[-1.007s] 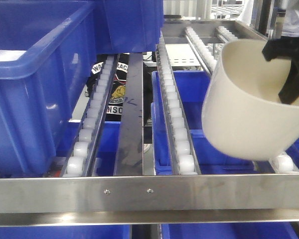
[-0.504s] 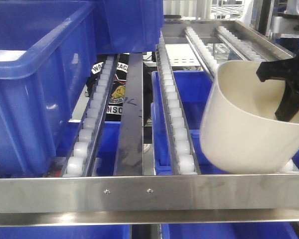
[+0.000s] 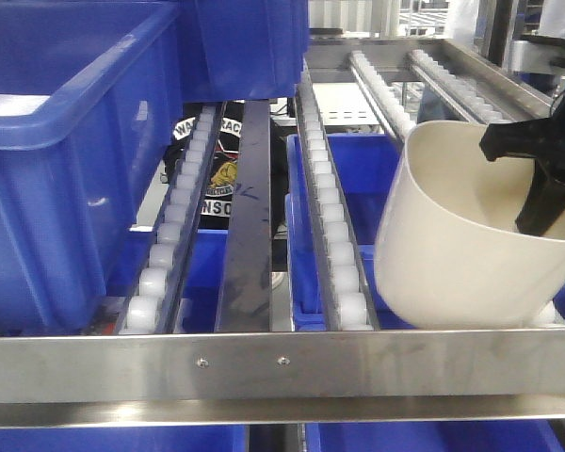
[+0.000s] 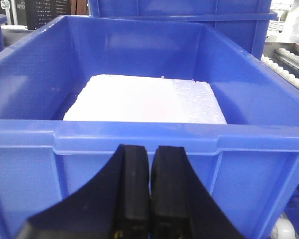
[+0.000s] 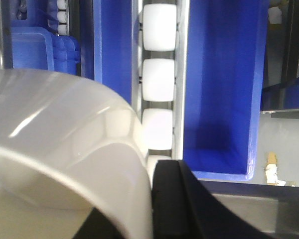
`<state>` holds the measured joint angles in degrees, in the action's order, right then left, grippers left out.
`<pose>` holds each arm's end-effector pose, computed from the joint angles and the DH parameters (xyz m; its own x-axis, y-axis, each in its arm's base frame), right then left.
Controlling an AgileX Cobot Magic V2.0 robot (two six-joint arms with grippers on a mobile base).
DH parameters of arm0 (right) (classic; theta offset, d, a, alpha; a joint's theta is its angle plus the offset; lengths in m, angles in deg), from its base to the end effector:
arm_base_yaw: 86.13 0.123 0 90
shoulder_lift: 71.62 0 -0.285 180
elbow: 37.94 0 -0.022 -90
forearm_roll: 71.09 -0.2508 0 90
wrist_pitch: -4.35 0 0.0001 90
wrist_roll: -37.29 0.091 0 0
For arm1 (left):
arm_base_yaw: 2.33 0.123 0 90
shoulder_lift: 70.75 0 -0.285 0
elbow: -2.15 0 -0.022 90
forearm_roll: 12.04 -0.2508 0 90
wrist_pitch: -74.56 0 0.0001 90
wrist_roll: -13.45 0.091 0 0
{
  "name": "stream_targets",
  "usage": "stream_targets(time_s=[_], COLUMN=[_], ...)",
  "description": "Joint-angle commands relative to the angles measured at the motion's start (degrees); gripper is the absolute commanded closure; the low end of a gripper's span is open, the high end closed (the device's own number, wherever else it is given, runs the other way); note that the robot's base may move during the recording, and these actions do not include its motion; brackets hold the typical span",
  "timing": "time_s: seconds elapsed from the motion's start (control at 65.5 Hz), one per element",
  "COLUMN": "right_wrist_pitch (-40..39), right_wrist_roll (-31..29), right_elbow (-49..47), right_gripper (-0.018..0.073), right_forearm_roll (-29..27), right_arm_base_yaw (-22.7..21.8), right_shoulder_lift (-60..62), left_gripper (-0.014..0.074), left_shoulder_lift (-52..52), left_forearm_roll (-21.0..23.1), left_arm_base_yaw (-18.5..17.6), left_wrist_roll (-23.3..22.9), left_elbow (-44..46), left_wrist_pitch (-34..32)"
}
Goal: Move white bin to right shelf second layer
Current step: 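Swing the right gripper forward, bringing the white bin over the rollers, then lower the white bin onto the rollers and open the right gripper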
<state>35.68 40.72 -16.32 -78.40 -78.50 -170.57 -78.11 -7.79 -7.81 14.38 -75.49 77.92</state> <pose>0.3109 0.0477 0.2159 -0.8877 0.0504 -0.4576 -0.0145 0.9904 0.1372 0.0559 -0.0058 0.2058 0.0228 -0.0602 -0.9979 0.1013 0.9932 -0.0576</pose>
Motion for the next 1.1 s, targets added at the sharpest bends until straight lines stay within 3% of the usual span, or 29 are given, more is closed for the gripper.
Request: stream_targets(time_s=[0.0, 0.107, 0.29, 0.366, 0.763, 1.084], right_wrist_pitch=[-2.13, -2.13, -3.36, -4.03, -4.85, -5.44], right_wrist_roll=[-0.28, -0.82, -2.31, -2.31, -2.31, -2.31], right_elbow=[-2.02, -2.02, -2.02, -2.02, -2.02, -2.02], right_gripper=[0.0500, 0.0435, 0.0110, 0.0041, 0.0031, 0.0031], right_forearm_roll=[0.36, 0.36, 0.41, 0.41, 0.41, 0.41], right_arm_base_yaw=[-0.15, -0.15, 0.98, 1.53, 2.51, 2.51], right_shoulder_lift=[2.16, 2.16, 2.16, 2.16, 4.22, 13.81], left_gripper=[0.0512, 0.0512, 0.0512, 0.0512, 0.0512, 0.0512], left_shoulder_lift=[0.18, 0.18, 0.18, 0.18, 0.18, 0.18], left_forearm_roll=[0.53, 0.53, 0.53, 0.53, 0.53, 0.53], left_arm_base_yaw=[-0.32, -0.32, -0.32, -0.32, -0.32, -0.32], left_wrist_roll=[-0.56, -0.56, -0.56, -0.56, -0.56, -0.56], left_elbow=[-2.11, -2.11, -2.11, -2.11, -2.11, -2.11], left_wrist_pitch=[-4.93, -4.93, -4.93, -4.93, -4.93, -4.93])
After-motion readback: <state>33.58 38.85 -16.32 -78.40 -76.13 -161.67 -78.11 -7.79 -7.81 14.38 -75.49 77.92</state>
